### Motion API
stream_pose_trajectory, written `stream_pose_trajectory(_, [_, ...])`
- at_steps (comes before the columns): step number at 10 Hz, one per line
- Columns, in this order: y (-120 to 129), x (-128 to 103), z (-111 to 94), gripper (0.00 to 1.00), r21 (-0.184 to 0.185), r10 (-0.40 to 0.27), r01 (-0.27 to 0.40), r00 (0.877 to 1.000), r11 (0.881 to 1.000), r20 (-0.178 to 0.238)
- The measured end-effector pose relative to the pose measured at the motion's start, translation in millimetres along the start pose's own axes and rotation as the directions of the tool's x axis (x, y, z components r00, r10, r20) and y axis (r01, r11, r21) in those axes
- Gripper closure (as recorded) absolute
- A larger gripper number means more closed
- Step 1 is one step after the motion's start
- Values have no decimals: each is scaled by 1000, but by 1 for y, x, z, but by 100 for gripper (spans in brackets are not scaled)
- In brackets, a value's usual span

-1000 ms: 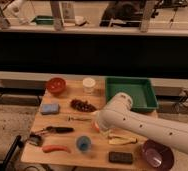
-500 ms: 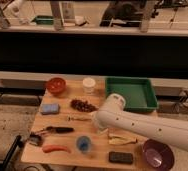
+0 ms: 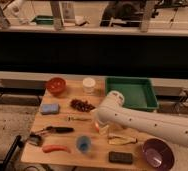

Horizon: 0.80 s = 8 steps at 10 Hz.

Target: Place apple in table surface

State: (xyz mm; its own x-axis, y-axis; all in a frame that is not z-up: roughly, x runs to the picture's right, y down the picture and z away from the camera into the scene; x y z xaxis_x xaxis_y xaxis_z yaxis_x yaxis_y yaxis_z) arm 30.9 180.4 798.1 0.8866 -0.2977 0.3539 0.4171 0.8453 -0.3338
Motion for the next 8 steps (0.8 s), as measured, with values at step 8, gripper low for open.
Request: stream_pose_trajectory(8, [0,13,10,20,-19,30,-30,999,999,-37])
